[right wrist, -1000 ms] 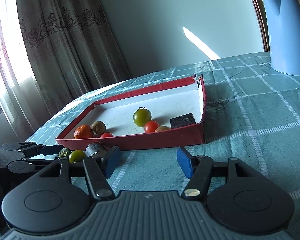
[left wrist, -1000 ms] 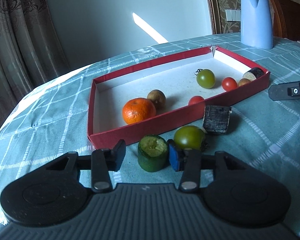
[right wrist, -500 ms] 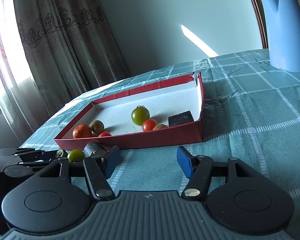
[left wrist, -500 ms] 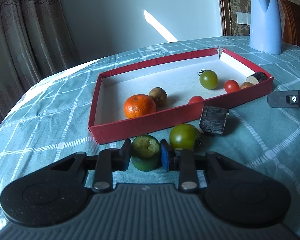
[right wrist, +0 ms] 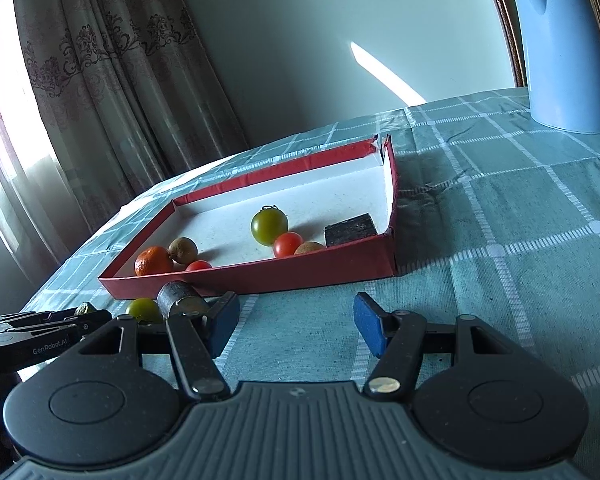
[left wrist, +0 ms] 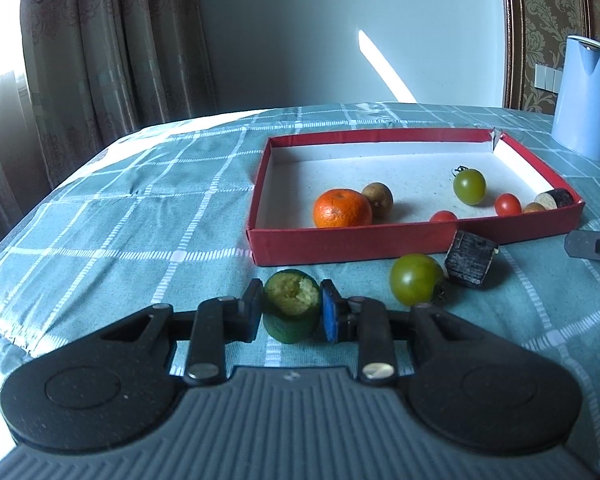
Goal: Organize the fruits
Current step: 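Carry the cucumber chunk into the tray and open the left gripper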
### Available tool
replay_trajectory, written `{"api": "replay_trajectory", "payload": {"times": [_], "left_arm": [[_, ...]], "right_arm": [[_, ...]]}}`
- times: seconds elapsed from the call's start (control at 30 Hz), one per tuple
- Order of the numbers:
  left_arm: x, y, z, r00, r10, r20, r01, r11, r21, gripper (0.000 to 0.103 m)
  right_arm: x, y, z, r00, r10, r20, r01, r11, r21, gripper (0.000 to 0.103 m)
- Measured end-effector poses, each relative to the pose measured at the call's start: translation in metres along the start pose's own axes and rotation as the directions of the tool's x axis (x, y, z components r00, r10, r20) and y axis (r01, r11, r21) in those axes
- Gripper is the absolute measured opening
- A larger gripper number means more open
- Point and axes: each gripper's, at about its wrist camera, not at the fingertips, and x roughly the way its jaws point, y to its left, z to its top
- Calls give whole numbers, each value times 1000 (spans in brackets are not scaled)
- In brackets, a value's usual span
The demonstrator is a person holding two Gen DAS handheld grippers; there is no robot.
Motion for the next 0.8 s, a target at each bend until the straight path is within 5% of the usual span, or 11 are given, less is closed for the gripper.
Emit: {"api": "replay_trajectory", "payload": {"times": [0.47,0.8], "left_arm": [[-7,12,21,998,23,50,-20,998,-60,28],[5,-21,58,995,-25,96,29,999,-36,28]], "right_arm": [[0,0,0,1000,-16,-1,16,1000,5,63],[2,-2,0,1000,-7,-12,7,1000,19,63]]}}
